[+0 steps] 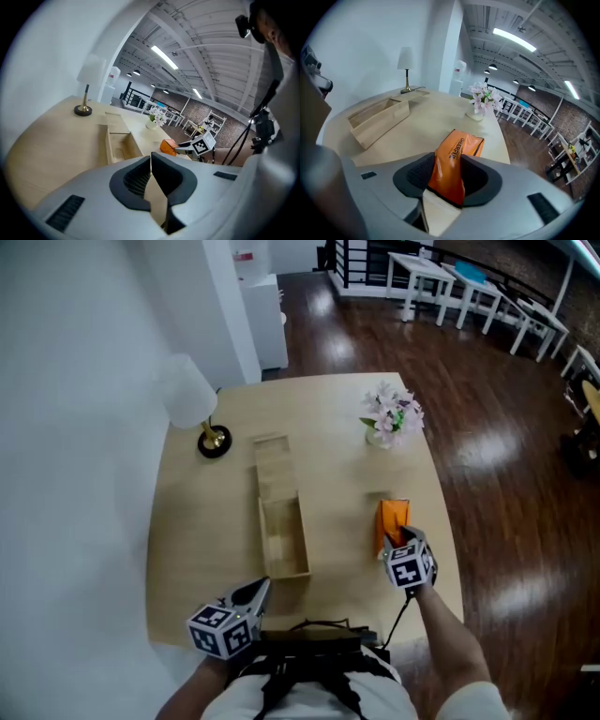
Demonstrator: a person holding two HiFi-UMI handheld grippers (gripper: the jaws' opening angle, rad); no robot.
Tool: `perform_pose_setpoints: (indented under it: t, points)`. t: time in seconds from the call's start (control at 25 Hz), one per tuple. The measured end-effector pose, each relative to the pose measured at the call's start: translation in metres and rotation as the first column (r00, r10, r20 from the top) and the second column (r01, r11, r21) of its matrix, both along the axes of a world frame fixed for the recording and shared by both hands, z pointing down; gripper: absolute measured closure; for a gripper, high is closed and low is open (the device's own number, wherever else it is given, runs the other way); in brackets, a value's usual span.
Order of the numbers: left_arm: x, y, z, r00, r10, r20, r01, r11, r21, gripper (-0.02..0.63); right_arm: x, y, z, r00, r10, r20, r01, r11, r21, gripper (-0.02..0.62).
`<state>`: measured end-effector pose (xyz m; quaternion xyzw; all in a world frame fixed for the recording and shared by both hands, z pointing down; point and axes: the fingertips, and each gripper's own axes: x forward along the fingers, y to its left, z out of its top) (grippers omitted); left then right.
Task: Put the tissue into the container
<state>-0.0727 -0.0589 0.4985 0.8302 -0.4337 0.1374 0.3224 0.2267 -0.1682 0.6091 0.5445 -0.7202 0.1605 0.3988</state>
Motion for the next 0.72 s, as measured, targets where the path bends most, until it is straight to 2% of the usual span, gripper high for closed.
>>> perform_pose_setpoints:
  t: [0.28, 0.56, 0.72]
  points:
    - [0.001, 0.003, 0.004, 1.0, -0.01, 0.01, 0.011, 1.0, -0.015, 0.606, 0.01, 0.008, 0.014, 0.998, -0.048, -0.033, 0.049, 0.999, 0.024, 0.404]
    - [0.003, 0.005, 0.004, 1.0, -0.017, 0.017, 0.017, 1.0, -0.014, 0.606, 0.015, 0.007, 0.005, 1.0, -0.015, -0.021, 0.017, 0.997, 0.08, 0.321]
    - [0.003, 0.006, 0.006, 1.0, -0.02, 0.017, 0.021, 1.0, -0.014, 0.606, 0.018, 0.012, -0.005, 0.997, 0.04, 0.061, -0.046, 0.993, 0.107, 0.263]
